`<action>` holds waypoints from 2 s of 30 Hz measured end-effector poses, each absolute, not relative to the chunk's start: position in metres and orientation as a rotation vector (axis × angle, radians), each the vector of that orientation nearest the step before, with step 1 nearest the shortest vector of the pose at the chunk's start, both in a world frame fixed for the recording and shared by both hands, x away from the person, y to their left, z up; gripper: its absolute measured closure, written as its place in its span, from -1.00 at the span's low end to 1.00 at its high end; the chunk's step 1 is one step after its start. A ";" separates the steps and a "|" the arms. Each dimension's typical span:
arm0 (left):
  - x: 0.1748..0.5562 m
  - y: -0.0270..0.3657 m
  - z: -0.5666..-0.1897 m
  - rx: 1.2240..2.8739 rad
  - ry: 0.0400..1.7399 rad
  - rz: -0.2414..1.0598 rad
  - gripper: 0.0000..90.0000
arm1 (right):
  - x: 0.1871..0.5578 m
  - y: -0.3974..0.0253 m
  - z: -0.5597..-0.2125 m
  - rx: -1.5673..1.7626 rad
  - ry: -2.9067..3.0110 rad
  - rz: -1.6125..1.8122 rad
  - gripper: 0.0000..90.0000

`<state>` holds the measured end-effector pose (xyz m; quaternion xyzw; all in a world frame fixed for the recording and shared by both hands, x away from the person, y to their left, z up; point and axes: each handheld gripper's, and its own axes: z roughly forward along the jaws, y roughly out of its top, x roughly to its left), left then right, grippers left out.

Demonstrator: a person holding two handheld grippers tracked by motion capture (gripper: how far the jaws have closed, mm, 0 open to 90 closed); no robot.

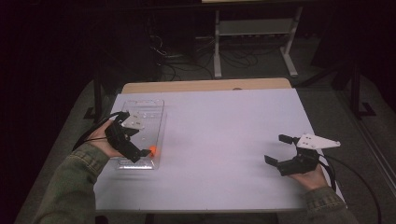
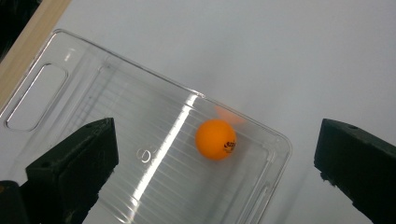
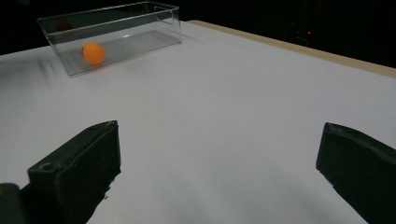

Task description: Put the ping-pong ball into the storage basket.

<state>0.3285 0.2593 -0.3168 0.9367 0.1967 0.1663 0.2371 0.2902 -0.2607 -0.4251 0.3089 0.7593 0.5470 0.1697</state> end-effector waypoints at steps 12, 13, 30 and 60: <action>0.322 0.269 -0.316 2.484 0.564 0.482 -1.00 | 0.290 -0.260 -0.425 0.879 2.160 1.554 -1.00; 0.322 0.269 -0.316 2.480 0.566 0.485 -1.00 | 0.290 -0.260 -0.425 0.879 2.160 1.554 -1.00; 0.316 0.274 -0.326 2.396 0.596 0.496 -1.00 | 0.290 -0.260 -0.425 0.878 2.163 1.552 -1.00; 0.296 0.287 -0.351 2.286 0.565 0.438 -1.00 | 0.291 -0.260 -0.427 0.883 2.178 1.544 -1.00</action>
